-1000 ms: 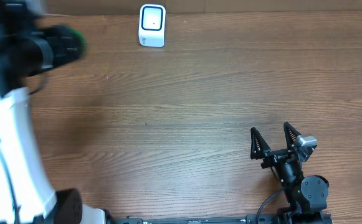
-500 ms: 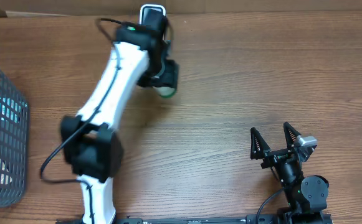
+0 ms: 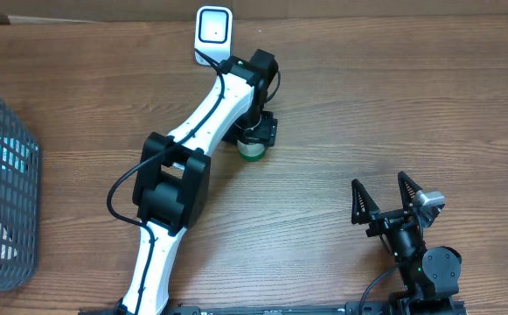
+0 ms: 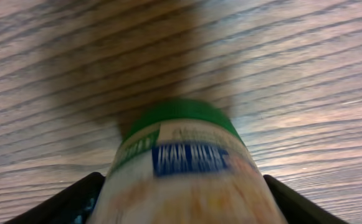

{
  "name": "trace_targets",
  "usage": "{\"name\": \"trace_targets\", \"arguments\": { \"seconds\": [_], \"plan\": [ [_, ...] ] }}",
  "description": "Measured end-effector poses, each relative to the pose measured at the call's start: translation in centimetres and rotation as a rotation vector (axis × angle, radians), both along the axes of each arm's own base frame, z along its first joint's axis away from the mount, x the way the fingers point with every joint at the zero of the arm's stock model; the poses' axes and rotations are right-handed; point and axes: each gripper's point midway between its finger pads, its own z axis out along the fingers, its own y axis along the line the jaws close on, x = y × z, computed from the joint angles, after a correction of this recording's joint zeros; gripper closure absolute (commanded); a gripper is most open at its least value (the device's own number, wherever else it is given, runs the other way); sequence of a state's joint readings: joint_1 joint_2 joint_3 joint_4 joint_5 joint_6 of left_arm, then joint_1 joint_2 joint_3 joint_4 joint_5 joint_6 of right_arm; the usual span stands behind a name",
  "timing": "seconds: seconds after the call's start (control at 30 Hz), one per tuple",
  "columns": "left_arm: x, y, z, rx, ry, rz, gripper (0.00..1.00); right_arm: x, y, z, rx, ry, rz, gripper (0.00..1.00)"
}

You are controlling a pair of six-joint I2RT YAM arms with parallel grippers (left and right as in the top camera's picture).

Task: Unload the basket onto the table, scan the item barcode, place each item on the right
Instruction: 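Carry the jar toward the scanner and set it on the table, then return the left gripper to the basket above the clear bread bag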

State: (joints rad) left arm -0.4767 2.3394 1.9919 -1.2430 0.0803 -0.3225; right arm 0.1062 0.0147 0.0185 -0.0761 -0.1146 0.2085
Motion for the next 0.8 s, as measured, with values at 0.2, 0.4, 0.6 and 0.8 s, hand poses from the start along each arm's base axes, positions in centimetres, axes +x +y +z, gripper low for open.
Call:
{"name": "trace_targets", "arguments": {
  "seconds": [0.2, 0.4, 0.6, 0.8],
  "plan": [
    [0.1, -0.4, 0.0, -0.002, -0.01, 0.0, 0.14, 0.0, 0.0, 0.0, 0.0, 0.0, 0.0, 0.0],
    [1.2, 0.0, 2.5, 0.006, -0.043, 0.022, 0.14, 0.0, 0.0, 0.0, 0.001, 0.0, 0.0, 0.0],
    [6.5, 1.0, 11.4, -0.079, -0.295, 0.087, 0.12, 0.0, 0.0, 0.0, 0.0, 0.0, 0.0, 0.0],
    [7.7, 7.8, 25.0, -0.17, -0.58, 0.237, 0.13, 0.0, 0.0, 0.0, 0.0, 0.0, 0.0, 0.0]
  ]
}}
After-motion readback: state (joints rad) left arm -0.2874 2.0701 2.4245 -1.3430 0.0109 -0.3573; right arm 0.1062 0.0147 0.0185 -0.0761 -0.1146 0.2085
